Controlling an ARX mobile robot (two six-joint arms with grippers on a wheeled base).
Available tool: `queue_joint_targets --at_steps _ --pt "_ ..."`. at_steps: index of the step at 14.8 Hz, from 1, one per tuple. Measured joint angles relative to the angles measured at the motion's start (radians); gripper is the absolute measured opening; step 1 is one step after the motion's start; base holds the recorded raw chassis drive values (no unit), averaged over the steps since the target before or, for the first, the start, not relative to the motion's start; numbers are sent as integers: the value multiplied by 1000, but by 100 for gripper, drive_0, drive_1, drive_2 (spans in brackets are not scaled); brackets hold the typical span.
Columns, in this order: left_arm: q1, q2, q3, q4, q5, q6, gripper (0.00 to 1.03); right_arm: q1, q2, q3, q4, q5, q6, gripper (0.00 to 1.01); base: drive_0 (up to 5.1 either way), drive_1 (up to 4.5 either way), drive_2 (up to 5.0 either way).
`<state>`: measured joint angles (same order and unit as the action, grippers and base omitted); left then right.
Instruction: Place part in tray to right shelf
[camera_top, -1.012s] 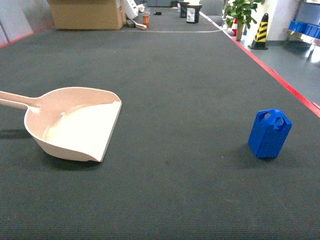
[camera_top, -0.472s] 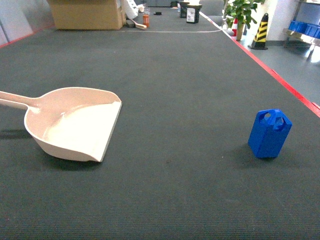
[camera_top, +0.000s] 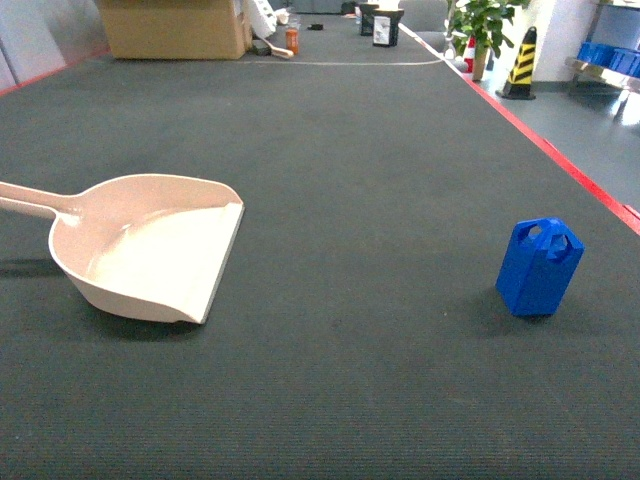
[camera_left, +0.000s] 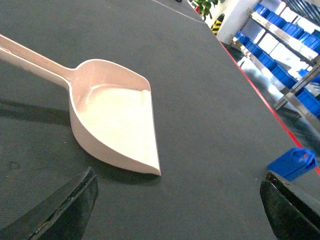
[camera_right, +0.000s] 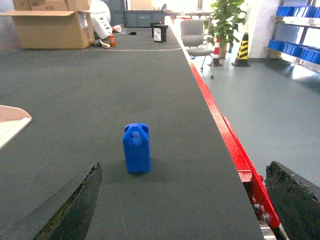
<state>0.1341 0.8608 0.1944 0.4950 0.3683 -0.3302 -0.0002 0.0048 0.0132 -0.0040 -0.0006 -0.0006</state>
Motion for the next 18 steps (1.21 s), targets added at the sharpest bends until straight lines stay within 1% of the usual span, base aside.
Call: queue_joint_targets --at_steps 1,2,3,4,5,6,7,8,9,10,12,14,15,18 --pt "14 186 43 151 0 -90 98 0 0 0 0 0 0 98 0 0 0" --pt "36 347 92 285 7 -163 98 0 0 0 0 0 0 98 0 0 0" --pt "56 503 144 402 18 -248 98 0 0 0 0 0 0 98 0 0 0" --pt "67 661 206 492 17 -326 98 0 0 0 0 0 0 98 0 0 0" --pt "71 776 263 530 13 -390 98 0 0 0 0 0 0 98 0 0 0" --pt "66 869 322 539 4 -430 98 0 0 0 0 0 0 98 0 0 0" --pt "66 958 398 521 -19 -456 98 0 0 0 0 0 0 98 0 0 0" --pt "66 1026 462 515 -25 -474 98 0 0 0 0 0 0 98 0 0 0" --pt "69 1079 522 489 -34 -484 98 0 0 0 0 0 0 98 0 0 0" --pt "76 1122 585 450 -63 -500 98 0 0 0 0 0 0 98 0 0 0" --pt "100 1171 672 412 -82 -512 98 0 0 0 0 0 0 98 0 0 0" --pt "122 1216 749 379 -89 -528 98 0 0 0 0 0 0 98 0 0 0" --pt "133 1240 791 352 -105 -535 98 0 0 0 0 0 0 98 0 0 0" --pt "154 1322 908 338 -101 -557 98 0 0 0 0 0 0 98 0 0 0"
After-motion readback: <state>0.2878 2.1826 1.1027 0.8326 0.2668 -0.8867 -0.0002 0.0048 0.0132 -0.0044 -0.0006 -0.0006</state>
